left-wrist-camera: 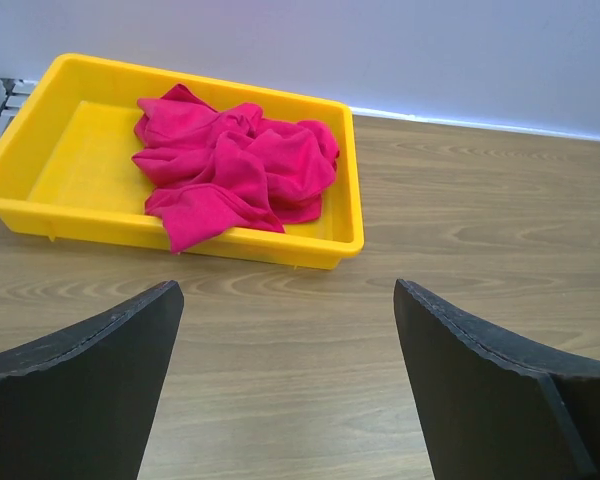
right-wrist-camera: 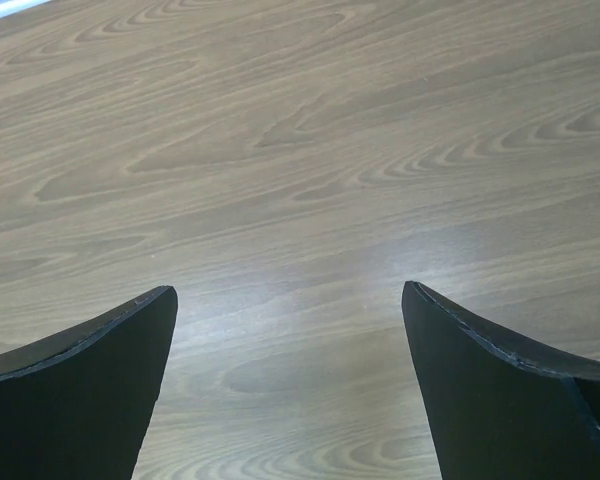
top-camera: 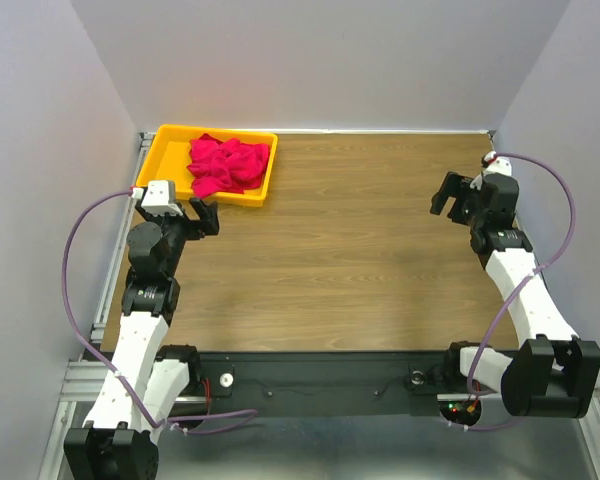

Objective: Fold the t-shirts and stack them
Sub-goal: Grab the tshirt from the pile

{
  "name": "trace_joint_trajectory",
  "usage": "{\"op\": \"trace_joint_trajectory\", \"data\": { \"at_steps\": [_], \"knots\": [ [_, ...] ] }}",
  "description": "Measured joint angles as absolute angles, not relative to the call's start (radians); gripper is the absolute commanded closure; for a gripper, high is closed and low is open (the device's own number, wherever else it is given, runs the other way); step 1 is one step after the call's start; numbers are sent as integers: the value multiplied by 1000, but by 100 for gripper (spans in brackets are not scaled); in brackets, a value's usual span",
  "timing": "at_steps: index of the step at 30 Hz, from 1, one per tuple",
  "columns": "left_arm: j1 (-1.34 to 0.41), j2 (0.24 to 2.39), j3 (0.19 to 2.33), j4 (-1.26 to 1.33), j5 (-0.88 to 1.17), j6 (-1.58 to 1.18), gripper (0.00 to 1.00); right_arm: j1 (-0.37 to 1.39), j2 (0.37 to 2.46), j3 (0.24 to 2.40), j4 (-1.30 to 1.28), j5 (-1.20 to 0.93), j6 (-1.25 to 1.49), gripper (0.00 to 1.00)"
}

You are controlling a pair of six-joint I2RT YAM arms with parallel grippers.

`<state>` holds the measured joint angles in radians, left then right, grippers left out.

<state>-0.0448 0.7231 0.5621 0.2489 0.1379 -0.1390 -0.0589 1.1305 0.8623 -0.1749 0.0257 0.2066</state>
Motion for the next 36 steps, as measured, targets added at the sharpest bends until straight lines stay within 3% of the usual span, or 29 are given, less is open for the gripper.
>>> {"op": "trace_joint_trajectory", "data": {
  "at_steps": [5,12,19,36],
  "knots": [
    [-45,725,562,261,171,-139,1,-59,1130,874,-179,-30,194,0],
    [-45,776,583,224,176,-159,1,-64,1130,926,-213,-456,-47,0],
    [-44,891,739,122,131,-202,2,-64,1145,891,-245,-663,-176,0],
    [-44,1675,1354,-126,76,-302,15,-110,1139,785,-262,-869,-274,0]
  ]
}}
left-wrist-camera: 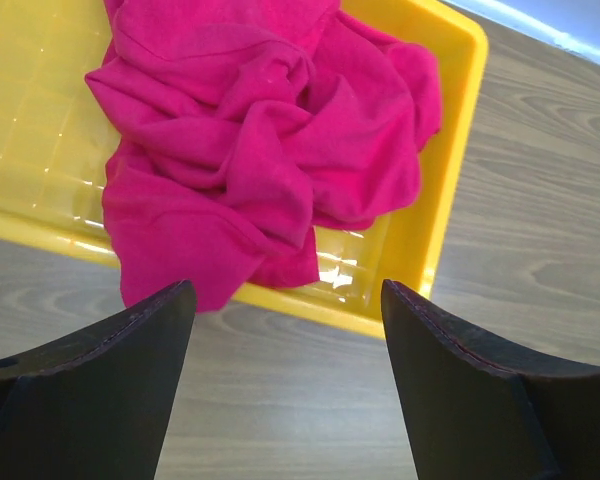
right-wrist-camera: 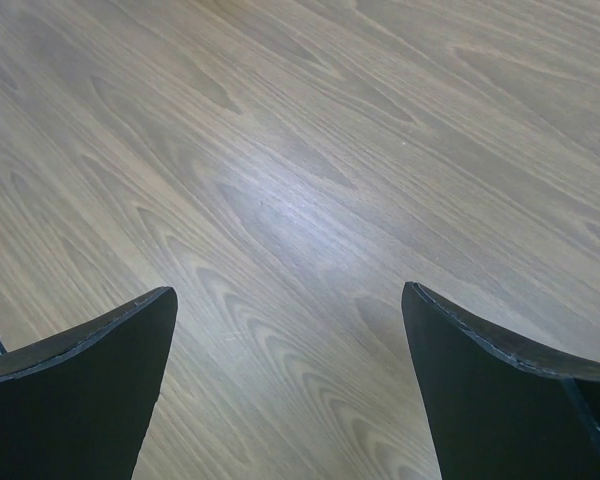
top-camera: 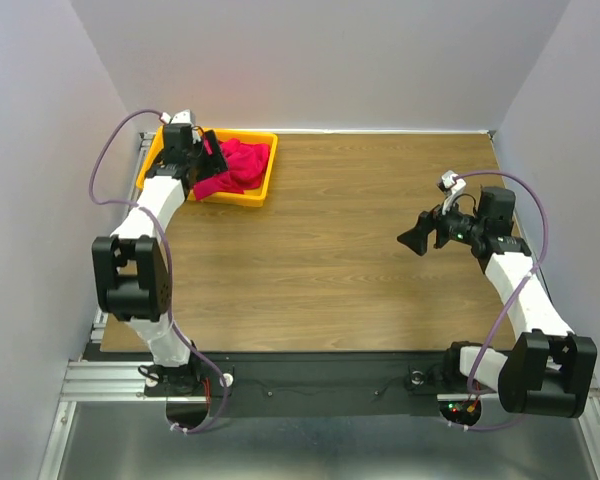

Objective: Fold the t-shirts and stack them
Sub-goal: Grab the tshirt from the pile

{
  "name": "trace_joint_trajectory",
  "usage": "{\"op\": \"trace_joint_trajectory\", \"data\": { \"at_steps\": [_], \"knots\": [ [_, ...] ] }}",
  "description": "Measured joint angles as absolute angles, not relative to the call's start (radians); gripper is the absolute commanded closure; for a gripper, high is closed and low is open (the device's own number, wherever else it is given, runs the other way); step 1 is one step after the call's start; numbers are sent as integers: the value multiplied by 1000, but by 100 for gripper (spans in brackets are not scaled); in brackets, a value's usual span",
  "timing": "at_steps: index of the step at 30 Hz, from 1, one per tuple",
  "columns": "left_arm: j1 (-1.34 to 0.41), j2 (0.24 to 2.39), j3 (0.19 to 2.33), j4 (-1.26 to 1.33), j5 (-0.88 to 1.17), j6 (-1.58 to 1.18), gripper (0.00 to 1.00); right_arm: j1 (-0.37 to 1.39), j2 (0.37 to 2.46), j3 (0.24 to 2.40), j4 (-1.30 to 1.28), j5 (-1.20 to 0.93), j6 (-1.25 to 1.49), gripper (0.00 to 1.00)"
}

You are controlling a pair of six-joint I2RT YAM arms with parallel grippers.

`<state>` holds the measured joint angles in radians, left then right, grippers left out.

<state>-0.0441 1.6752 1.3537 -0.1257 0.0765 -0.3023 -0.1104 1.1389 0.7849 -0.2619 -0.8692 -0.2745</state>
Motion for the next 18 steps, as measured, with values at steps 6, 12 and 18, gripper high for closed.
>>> {"op": "trace_joint_trajectory", "data": {
  "at_steps": [6,12,18],
  "knots": [
    [-44,1819,1483,-182,37,-297,19,-111,1139,785,-262,-883,-274,0],
    [-44,1943,1608,-241,-3,-282,32,-112,1139,785,-262,-887,-274,0],
    [-44,2043,1706,-265,-7,-261,46,-112,1139,785,-262,-888,-274,0]
  ]
}}
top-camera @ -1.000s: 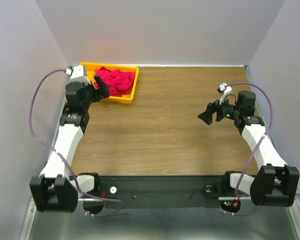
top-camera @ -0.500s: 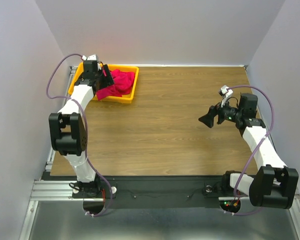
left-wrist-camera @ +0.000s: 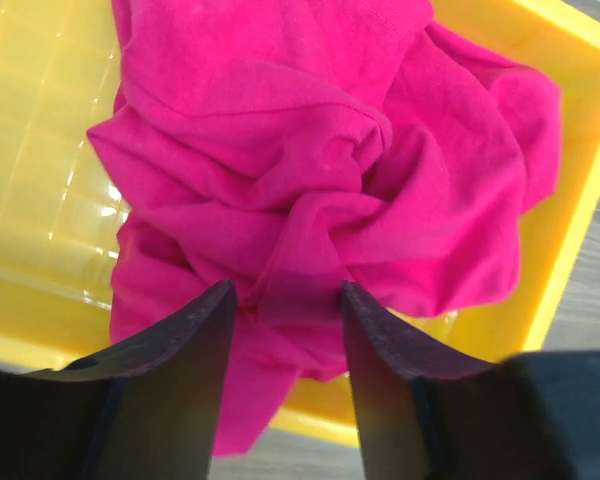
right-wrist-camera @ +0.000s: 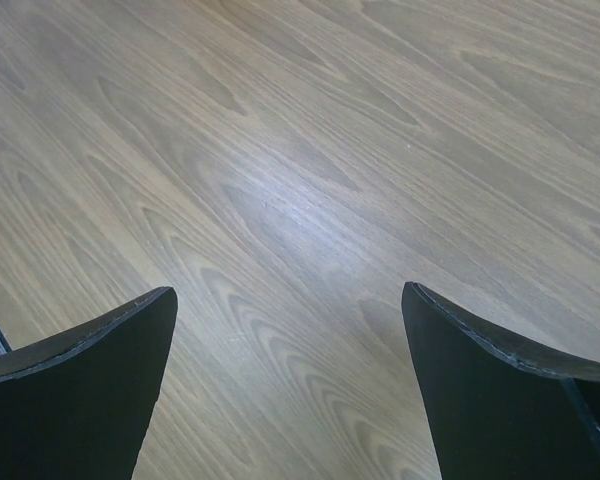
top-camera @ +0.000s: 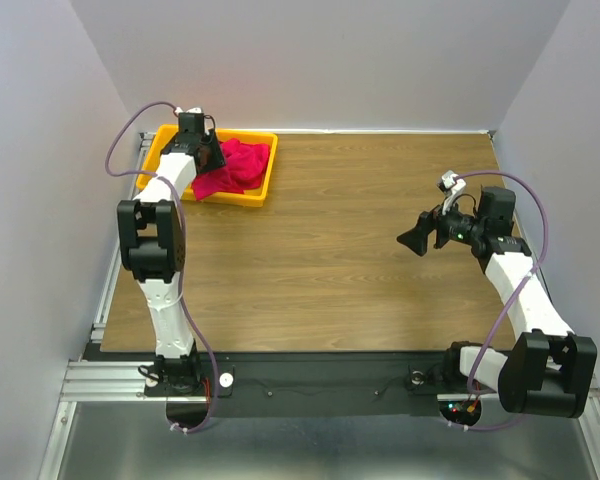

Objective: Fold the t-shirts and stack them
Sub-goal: Grab the tshirt from the pile, then move the tshirt to the center of the board

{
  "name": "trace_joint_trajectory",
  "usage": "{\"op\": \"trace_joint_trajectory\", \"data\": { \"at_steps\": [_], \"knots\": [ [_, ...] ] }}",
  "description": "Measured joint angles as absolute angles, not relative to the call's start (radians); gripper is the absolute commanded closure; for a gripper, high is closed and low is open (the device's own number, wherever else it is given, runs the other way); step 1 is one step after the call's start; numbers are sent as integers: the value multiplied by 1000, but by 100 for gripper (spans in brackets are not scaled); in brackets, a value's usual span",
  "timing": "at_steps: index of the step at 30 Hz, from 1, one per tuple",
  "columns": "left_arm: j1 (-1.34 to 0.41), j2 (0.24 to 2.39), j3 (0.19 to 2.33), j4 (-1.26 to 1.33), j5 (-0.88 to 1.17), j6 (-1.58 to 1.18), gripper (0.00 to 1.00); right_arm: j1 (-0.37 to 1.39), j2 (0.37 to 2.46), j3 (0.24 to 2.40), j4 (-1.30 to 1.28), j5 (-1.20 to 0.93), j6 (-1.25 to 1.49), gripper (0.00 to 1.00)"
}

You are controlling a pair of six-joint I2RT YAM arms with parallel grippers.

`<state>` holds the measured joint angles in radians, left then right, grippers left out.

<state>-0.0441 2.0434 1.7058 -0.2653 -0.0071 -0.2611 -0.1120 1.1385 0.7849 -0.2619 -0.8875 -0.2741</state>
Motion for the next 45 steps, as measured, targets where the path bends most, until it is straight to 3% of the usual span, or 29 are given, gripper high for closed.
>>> {"op": "trace_joint_trajectory", "data": {
  "at_steps": [3,4,6,13,18,24,34,45],
  "knots": [
    [-44,2094,1748,-276,-4,-253,67,-116,1139,785,-262,-888,-274,0],
    [-44,2111,1759,-281,3,-246,87,-117,1139,785,-262,-888,-274,0],
    [-44,2120,1763,-289,13,-231,100,-123,1139,785,-262,-890,-274,0],
    [-66,2024,1705,-216,27,-187,100,-133,1139,785,-262,-895,-274,0],
    [-129,1785,1674,-95,77,-178,100,-139,1139,785,-262,-898,-274,0],
    [-169,1628,1798,26,193,-260,100,-150,1139,785,-262,-899,-274,0],
    [-249,1608,2031,159,350,-459,100,-164,1139,785,-262,-900,-273,0],
    [-413,1605,2064,241,419,-543,100,-191,1139,785,-262,-896,-273,0]
  ]
}}
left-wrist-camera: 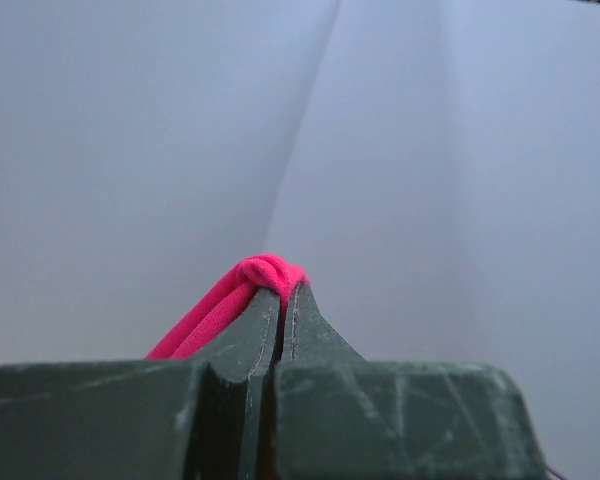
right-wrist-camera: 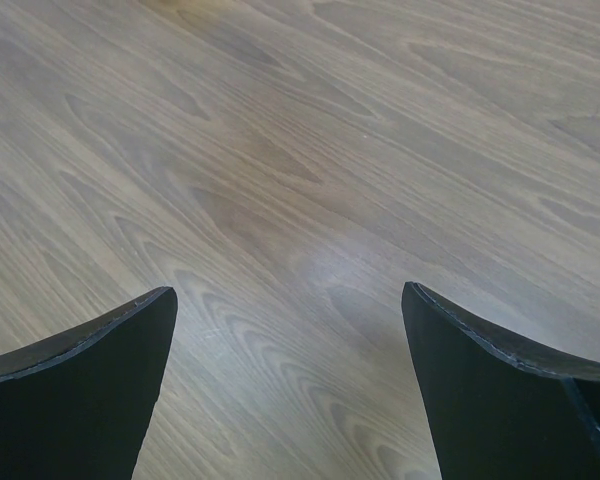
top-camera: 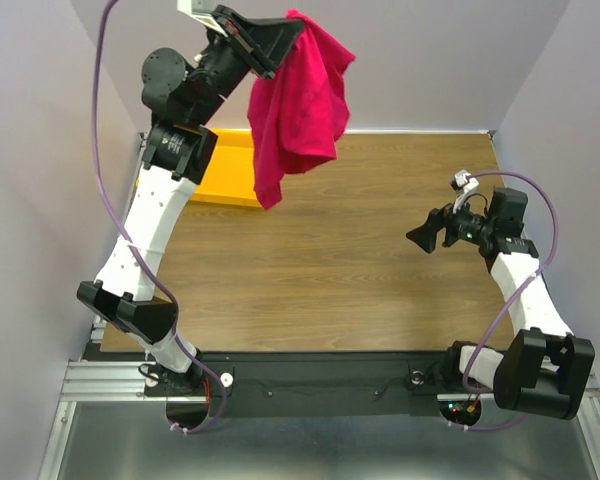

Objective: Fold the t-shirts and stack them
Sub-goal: Move the tshirt to the center of the board

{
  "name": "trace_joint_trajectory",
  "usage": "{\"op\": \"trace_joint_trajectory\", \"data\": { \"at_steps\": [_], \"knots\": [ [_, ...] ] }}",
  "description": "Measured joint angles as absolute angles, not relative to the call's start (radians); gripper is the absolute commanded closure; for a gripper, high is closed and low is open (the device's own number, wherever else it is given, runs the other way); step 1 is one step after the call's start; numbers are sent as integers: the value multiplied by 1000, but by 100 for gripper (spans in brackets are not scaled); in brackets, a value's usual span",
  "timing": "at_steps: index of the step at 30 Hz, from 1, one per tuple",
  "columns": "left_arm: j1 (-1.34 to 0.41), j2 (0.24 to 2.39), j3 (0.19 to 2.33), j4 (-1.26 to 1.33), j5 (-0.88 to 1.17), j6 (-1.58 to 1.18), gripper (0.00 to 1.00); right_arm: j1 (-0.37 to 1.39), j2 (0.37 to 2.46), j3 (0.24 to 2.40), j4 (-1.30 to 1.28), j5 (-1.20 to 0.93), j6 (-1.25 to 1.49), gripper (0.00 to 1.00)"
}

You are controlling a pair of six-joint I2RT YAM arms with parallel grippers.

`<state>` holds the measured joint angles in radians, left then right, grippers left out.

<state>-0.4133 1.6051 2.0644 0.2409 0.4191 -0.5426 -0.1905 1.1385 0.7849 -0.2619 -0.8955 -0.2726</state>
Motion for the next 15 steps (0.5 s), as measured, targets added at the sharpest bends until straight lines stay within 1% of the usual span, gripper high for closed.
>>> {"op": "trace_joint_trajectory", "data": {
  "at_steps": [7,15],
  "knots": [
    [-522,1582,1940,244,419,-532,100,-215,1138,785,-262,-882,-270,0],
    [-633,1477,1613,244,400,-501,100,-230,1120,785,-262,-858,-270,0]
  ]
}}
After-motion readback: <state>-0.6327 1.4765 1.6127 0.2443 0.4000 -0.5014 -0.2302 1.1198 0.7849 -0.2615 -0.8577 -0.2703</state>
